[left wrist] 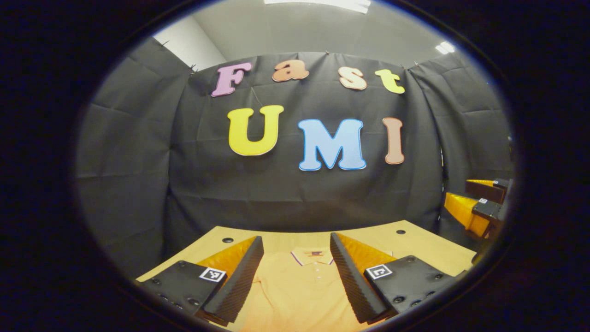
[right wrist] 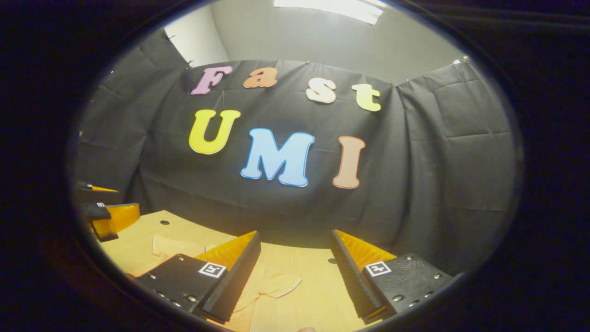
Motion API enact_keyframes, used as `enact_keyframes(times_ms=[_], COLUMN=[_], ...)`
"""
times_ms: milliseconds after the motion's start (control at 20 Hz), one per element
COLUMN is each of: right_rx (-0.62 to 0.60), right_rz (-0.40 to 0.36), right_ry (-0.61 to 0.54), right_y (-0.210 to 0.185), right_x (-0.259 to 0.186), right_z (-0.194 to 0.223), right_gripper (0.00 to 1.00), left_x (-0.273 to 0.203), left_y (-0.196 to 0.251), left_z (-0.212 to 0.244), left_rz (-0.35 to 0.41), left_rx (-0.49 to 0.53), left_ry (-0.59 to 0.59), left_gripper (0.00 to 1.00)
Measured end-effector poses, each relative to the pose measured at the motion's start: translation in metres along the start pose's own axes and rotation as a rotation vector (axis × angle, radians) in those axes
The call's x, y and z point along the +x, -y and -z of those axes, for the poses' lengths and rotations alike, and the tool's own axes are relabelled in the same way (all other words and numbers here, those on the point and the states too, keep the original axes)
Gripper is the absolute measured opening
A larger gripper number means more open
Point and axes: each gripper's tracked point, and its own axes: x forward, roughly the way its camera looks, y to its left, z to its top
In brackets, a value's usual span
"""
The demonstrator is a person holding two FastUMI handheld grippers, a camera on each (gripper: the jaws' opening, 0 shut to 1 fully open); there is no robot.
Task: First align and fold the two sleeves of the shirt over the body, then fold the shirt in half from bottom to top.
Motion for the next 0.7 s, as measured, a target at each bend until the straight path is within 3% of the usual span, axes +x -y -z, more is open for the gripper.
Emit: enact_keyframes(times_ms=[200, 700], right_rx=[0.023, 0.073], right_rz=[-0.033, 0.032], right_ry=[-0.045, -0.229], right_y=[-0.007, 0.005], right_x=[0.017, 0.082], right_z=[0.012, 0.074], right_gripper=[0.94, 0.94], left_x=[0.02, 0.051], left_y=[0.002, 0.008], left_z=[0.003, -0.002], left_rz=[-0.003, 0.038], left_rx=[-0.003, 0.026], left_ry=[-0.014, -0.02], left_gripper=[0.96, 0.96])
